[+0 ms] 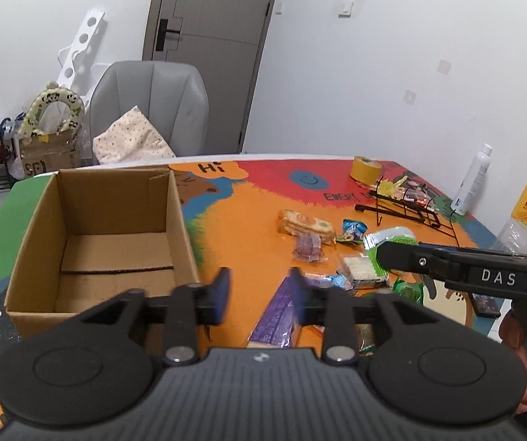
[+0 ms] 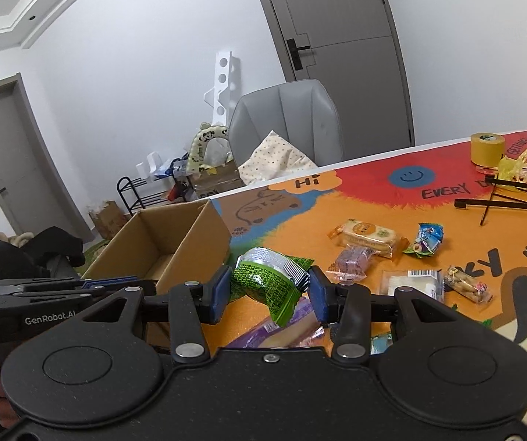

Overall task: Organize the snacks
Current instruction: 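Lift the purple bar and green candy and carry both toward the cardboard box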

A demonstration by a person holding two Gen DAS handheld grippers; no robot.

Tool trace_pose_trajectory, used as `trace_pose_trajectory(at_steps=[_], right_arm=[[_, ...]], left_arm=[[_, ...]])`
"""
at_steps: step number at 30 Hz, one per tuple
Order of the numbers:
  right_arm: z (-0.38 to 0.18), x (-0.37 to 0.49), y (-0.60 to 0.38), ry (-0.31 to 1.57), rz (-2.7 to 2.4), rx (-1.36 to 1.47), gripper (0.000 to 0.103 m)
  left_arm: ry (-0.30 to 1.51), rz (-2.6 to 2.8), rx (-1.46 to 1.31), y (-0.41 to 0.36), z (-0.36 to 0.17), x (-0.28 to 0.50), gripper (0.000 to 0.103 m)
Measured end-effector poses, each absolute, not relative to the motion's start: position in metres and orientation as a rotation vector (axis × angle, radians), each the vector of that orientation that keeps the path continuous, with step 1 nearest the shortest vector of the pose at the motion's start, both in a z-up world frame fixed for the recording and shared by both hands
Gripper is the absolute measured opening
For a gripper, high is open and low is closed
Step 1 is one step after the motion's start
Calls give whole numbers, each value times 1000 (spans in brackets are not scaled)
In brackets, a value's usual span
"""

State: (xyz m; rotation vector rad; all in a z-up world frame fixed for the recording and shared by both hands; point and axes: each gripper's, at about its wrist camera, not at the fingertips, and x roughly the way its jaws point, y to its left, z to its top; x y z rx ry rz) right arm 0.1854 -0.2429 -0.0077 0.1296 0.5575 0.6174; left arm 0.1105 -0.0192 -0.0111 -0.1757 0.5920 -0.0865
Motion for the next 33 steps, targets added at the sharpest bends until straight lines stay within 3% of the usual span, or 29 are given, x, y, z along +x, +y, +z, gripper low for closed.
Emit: trace_pose_trajectory(at_steps=[2, 33], right_arm=[[-8, 185, -244, 557, 614, 130, 43], [-47, 206, -270, 602, 566, 183, 43]], left_arm=[[587, -92, -177, -22, -12, 111, 45], [760, -86, -109, -69, -106, 181, 45]])
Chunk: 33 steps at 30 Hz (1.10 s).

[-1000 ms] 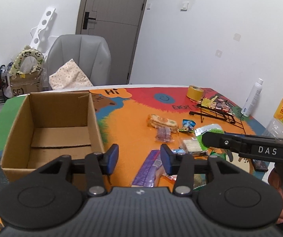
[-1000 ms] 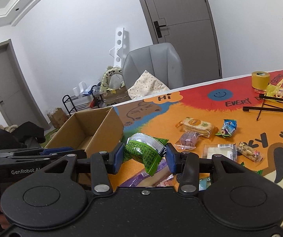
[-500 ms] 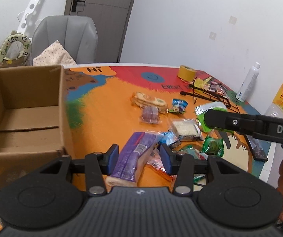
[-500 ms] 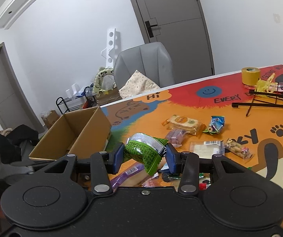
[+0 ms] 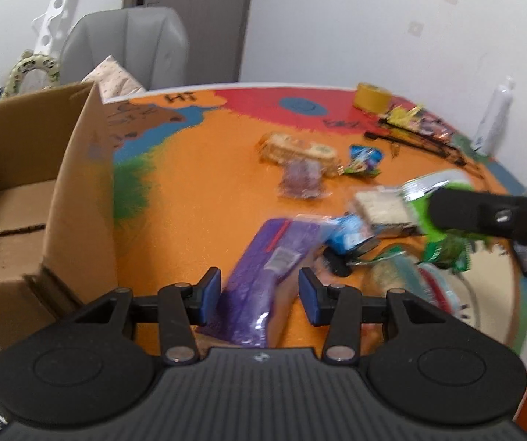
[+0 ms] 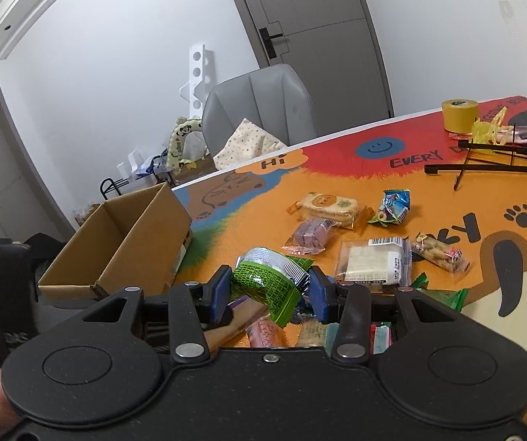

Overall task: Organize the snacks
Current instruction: 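Lift the purple bar and green candy and carry both toward the cardboard box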

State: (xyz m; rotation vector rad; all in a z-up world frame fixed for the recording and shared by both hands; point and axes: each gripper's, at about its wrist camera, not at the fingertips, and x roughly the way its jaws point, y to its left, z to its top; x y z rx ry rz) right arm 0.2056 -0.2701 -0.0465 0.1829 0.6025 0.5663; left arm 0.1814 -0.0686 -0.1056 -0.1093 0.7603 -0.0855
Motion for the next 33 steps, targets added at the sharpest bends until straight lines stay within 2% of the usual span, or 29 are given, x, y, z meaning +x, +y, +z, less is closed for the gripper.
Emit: trace_pose_trajectory(at_steps=[5, 8, 13, 33], right_arm=[[-53, 210, -269, 623, 570, 195, 43], [-56, 211, -267, 629, 565, 195, 43], [-56, 210, -265, 629, 570, 199, 43], [-26, 209, -236, 562, 628, 184, 43]], left_arm=[[782, -77, -108, -67, -116, 181, 44], [777, -81, -89, -68, -115, 178, 34], [758, -75, -99, -65, -109, 175, 29], [575, -50, -147, -37, -40, 150, 28]])
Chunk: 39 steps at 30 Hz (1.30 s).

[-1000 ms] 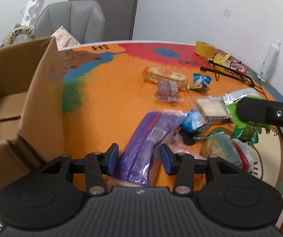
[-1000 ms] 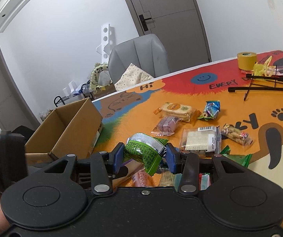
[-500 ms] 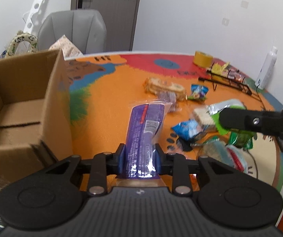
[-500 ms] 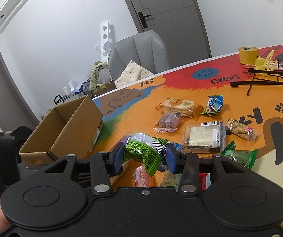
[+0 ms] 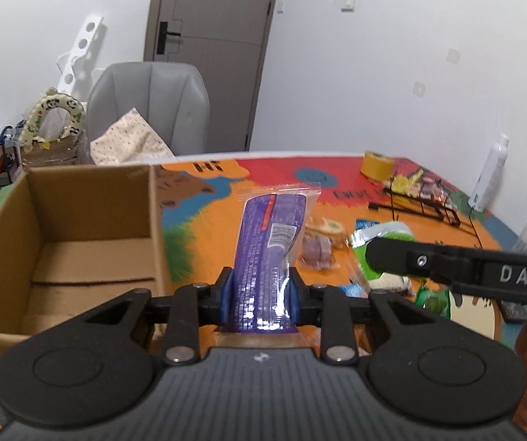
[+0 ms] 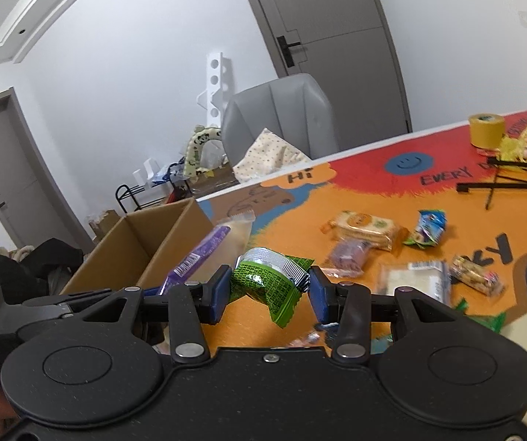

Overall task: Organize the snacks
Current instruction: 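Lift the purple bar and green candy and carry both toward the cardboard box, then lower both snacks into the box and open both grippers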

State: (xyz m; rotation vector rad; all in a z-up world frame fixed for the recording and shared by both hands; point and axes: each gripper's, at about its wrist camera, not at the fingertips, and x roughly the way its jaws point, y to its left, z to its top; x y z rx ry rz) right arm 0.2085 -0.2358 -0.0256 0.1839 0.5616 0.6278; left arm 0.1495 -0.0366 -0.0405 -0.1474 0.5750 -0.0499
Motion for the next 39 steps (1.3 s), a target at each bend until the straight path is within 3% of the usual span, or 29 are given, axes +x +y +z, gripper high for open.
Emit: trace_pose_trajectory(at_steps=[28, 39], right_arm=[[8, 223, -107, 531, 814, 64, 43], [11, 240, -71, 546, 833, 51, 43]], left_arm=[[485, 206, -286, 100, -22, 145, 28], [482, 257, -312, 117, -23, 153, 29]])
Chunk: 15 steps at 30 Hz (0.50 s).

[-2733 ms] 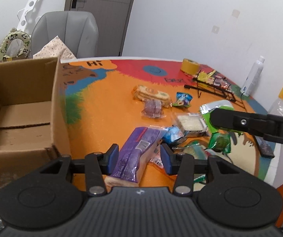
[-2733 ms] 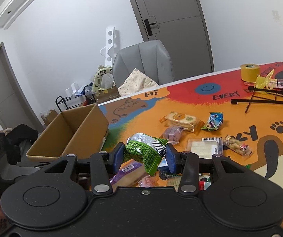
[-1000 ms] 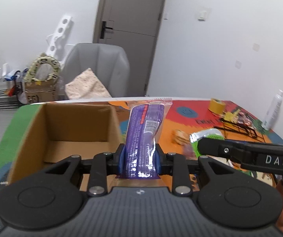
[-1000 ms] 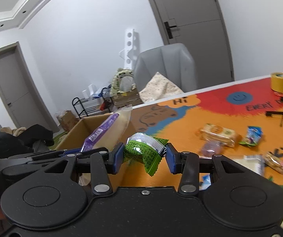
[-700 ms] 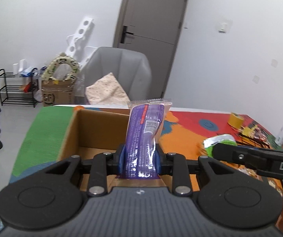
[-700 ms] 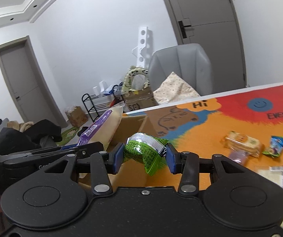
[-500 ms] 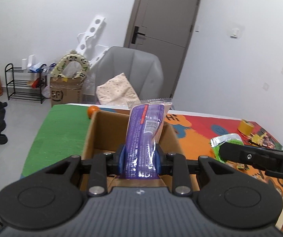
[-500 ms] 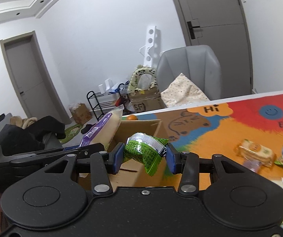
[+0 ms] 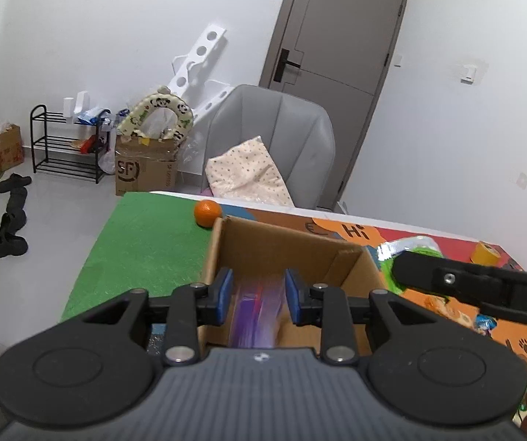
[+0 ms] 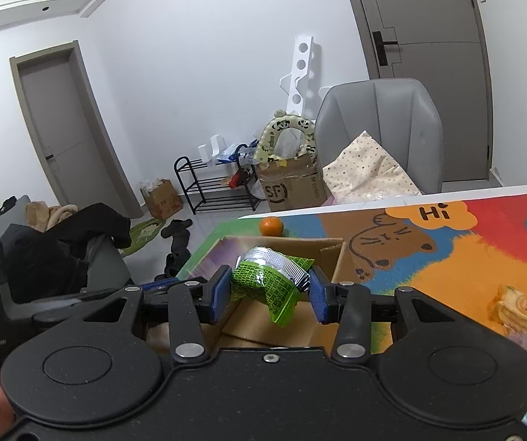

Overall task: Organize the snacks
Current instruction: 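Lower both snacks into the box and open both grippers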

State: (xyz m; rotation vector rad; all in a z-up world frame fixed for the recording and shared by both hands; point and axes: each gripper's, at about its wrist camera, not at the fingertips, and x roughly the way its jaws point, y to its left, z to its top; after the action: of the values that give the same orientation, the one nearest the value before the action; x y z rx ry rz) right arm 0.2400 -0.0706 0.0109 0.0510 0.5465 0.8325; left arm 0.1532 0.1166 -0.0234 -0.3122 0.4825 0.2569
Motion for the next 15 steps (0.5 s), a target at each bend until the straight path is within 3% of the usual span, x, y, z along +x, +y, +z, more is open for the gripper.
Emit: trace_pose_trajectory(at_steps=[8, 9, 10, 11, 15], right_arm=[[13, 247, -61, 549, 841, 72, 44], [13, 247, -63, 546, 840, 78, 51], [12, 248, -65, 545, 824, 83, 60], [12, 248, -68, 541, 805, 86, 63], [13, 240, -89, 542, 787, 119, 63]], left_arm=[[462, 286, -309, 115, -14, 140, 32], [465, 290, -309, 114, -13, 138, 33], [467, 293, -310, 115, -13, 137, 36], [467, 294, -311, 113, -12, 135, 42], [464, 287, -302, 106, -11, 132, 70]])
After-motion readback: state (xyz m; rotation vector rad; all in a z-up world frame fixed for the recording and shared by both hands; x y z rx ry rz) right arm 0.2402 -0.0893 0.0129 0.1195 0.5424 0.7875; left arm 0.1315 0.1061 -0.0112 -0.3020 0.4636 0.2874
